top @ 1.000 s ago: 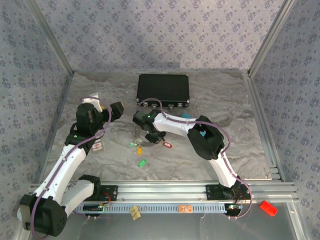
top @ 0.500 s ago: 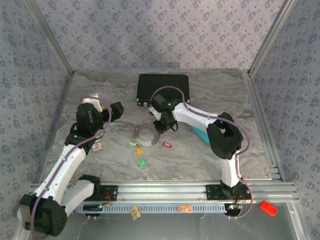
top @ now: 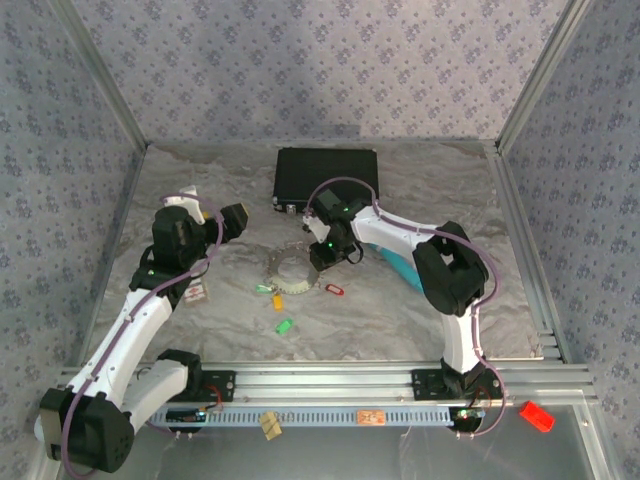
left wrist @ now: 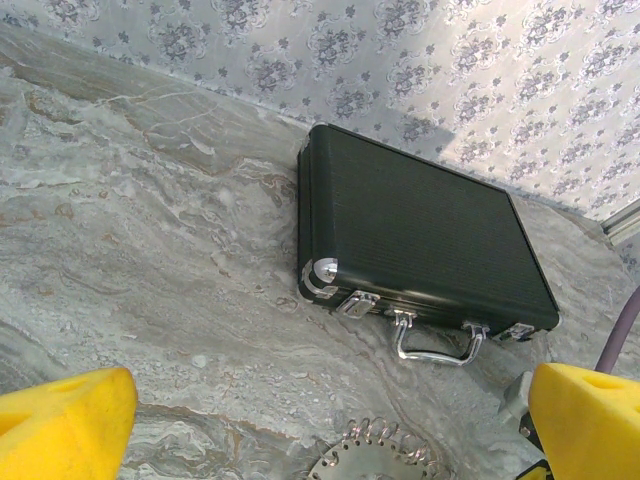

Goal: Put the keys on the keyring

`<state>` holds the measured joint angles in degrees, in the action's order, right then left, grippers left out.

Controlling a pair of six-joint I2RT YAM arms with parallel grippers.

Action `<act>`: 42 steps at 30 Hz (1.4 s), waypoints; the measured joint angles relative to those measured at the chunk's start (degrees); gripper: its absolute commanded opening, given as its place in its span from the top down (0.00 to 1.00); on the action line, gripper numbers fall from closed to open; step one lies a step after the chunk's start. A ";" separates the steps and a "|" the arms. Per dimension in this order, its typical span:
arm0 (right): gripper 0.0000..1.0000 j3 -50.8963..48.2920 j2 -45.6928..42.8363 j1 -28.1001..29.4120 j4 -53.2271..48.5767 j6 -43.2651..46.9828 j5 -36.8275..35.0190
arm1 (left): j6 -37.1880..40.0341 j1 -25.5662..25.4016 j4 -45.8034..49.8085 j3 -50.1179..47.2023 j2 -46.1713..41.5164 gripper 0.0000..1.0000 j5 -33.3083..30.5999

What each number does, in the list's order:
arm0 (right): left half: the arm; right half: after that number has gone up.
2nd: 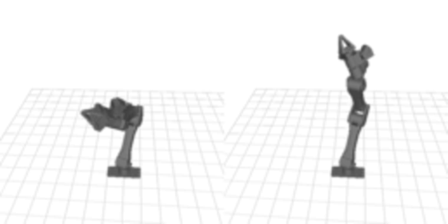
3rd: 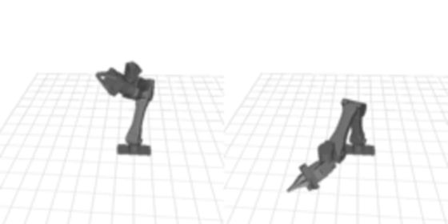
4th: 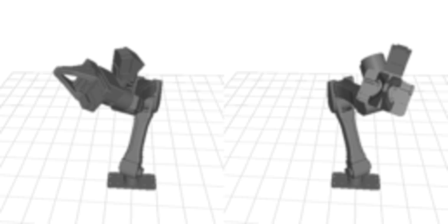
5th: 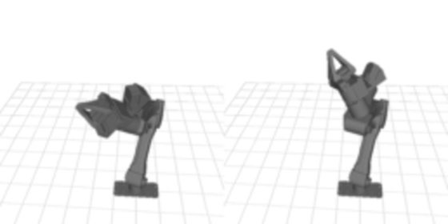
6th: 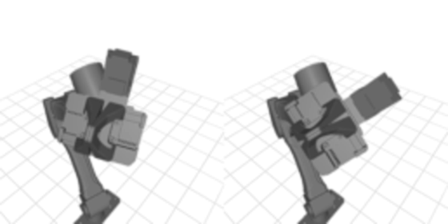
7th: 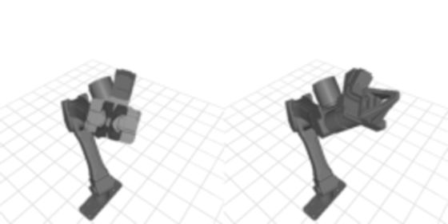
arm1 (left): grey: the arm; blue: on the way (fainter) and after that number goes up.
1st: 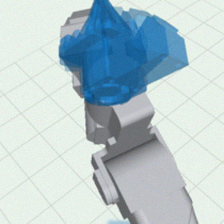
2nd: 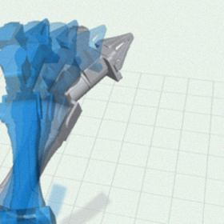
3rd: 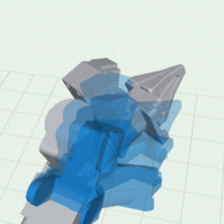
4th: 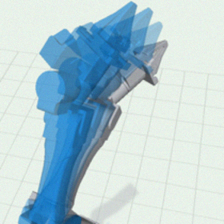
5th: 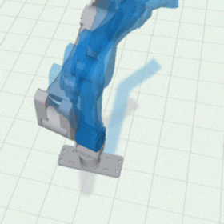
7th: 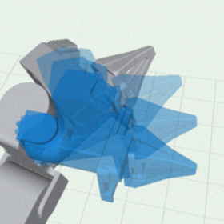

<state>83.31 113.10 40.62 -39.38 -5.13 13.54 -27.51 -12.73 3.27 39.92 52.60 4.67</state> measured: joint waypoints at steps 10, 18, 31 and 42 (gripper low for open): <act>0.73 0.22 3.08 0.07 -0.07 0.26 -0.70 | 0.02 0.00 0.00 0.00 0.00 0.00 0.02; 0.76 1.38 3.45 0.35 -0.22 0.66 -0.68 | 0.00 0.00 0.00 0.00 0.00 0.00 0.00; 0.83 2.38 4.15 0.98 -0.94 1.27 -0.66 | 0.02 0.00 0.00 -0.02 0.00 0.00 0.00; 0.85 3.02 5.20 1.05 -1.81 1.57 -0.90 | 0.02 0.00 0.00 0.00 0.00 0.00 0.00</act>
<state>86.32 118.30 41.67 -41.19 -3.55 12.64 -27.49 -12.73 3.27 39.92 52.60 4.67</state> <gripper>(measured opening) 0.160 0.998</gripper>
